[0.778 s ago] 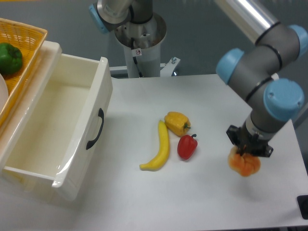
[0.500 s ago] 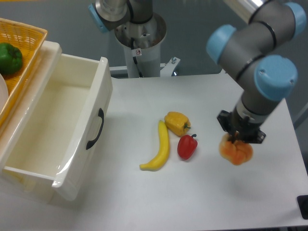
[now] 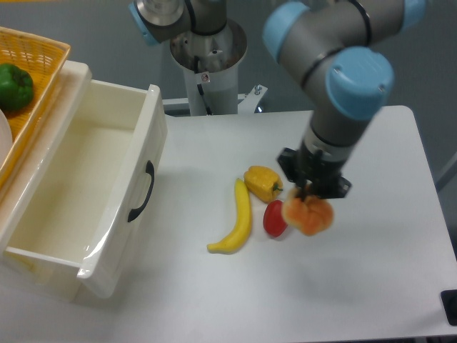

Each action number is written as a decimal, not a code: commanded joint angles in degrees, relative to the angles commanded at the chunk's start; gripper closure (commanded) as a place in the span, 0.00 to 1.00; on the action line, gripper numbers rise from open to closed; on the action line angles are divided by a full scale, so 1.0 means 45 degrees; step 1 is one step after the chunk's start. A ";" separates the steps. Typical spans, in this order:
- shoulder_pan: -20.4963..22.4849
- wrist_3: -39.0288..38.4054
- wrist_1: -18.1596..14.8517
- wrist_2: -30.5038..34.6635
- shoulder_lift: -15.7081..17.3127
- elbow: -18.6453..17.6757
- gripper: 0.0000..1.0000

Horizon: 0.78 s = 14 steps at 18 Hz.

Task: Place the round bread in the upper white drawer
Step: 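Carry the held round bread roll over the peppers toward the drawer, then lower the bread roll into the open white drawer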

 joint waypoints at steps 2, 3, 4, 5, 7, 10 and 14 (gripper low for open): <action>-0.0508 -0.0411 -0.0039 -0.0158 0.0176 -0.0098 1.00; -0.0820 -0.0587 -0.0039 -0.0197 0.0313 -0.0234 1.00; -0.1055 -0.0704 -0.0020 -0.0314 0.0430 -0.0312 1.00; -0.1173 -0.0860 -0.0020 -0.0489 0.0528 -0.0333 1.00; -0.1369 -0.1250 -0.0020 -0.0880 0.0684 -0.0352 1.00; -0.1817 -0.1914 0.0000 -0.1018 0.0822 -0.0372 1.00; -0.2229 -0.2034 0.0020 -0.1446 0.1251 -0.0606 1.00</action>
